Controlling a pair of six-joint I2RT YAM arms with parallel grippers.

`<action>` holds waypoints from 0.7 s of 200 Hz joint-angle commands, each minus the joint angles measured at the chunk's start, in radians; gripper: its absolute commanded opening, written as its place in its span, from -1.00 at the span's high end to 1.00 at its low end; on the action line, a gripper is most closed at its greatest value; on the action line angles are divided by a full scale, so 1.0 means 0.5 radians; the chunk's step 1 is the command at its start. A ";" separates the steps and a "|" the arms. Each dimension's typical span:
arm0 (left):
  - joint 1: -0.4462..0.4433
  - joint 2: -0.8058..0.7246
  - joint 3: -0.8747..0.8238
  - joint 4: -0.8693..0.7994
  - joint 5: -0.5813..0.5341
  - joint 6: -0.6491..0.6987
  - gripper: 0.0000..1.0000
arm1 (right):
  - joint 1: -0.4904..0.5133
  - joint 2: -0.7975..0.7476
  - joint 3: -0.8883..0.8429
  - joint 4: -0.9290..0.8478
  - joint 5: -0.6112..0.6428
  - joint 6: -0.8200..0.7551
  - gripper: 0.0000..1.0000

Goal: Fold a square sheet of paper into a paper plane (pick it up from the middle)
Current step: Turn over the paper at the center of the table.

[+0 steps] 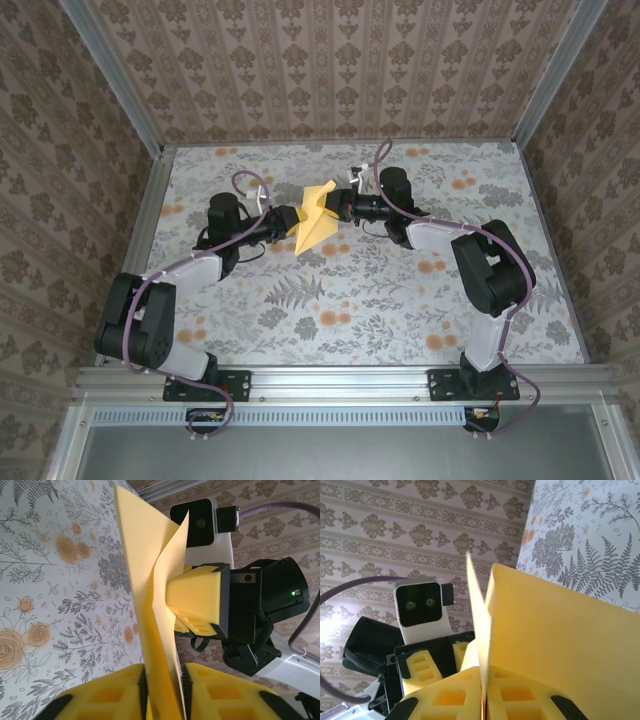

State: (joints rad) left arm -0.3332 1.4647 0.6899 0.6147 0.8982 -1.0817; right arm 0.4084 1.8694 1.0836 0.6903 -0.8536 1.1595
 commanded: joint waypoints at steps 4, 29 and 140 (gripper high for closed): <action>-0.018 -0.012 0.064 0.032 0.039 0.086 0.67 | -0.022 0.019 0.054 -0.018 -0.040 -0.020 0.76; -0.017 -0.042 0.095 -0.160 0.003 0.239 0.76 | -0.060 -0.043 0.043 -0.228 0.011 -0.163 0.52; -0.302 -0.104 0.877 -2.495 -1.916 1.529 0.79 | -0.211 -0.841 -0.241 -1.580 1.397 -1.118 -0.46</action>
State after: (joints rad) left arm -0.4015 1.3922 1.0340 -0.2932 0.3683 -0.4934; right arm 0.3038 1.5047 1.0164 0.0376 -0.3866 0.6907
